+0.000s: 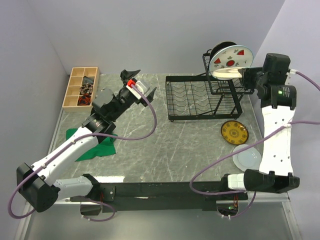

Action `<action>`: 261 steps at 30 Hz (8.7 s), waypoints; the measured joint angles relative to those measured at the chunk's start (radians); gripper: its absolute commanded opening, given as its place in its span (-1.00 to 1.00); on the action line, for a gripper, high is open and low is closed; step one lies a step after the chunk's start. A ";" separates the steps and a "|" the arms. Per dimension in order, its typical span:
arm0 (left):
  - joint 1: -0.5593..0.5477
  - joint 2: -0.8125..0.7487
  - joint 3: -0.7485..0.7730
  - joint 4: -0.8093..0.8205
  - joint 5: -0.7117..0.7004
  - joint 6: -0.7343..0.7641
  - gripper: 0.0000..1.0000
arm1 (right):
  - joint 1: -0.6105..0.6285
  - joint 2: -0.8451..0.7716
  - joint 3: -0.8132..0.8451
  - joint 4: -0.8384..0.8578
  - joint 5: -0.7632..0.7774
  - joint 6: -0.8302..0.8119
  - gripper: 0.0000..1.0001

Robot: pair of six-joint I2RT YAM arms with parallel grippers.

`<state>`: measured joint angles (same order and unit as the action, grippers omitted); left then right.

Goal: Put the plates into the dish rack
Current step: Insert the plate into the dish rack

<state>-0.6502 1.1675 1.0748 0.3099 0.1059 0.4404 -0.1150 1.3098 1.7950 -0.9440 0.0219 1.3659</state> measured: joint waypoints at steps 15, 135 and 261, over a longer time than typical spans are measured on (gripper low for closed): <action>0.031 0.015 -0.028 0.026 -0.017 -0.055 0.99 | -0.001 0.105 0.058 0.013 0.018 -0.012 -1.00; 0.045 0.058 -0.037 -0.023 -0.056 -0.114 0.99 | 0.075 0.248 0.074 0.053 0.171 0.083 0.11; 0.045 0.104 -0.025 -0.016 -0.068 -0.148 0.99 | 0.074 0.313 0.150 0.190 0.137 0.042 0.25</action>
<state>-0.6052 1.2713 1.0496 0.2943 0.0380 0.2920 -0.0414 1.6230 1.9446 -0.7536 0.1589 1.4082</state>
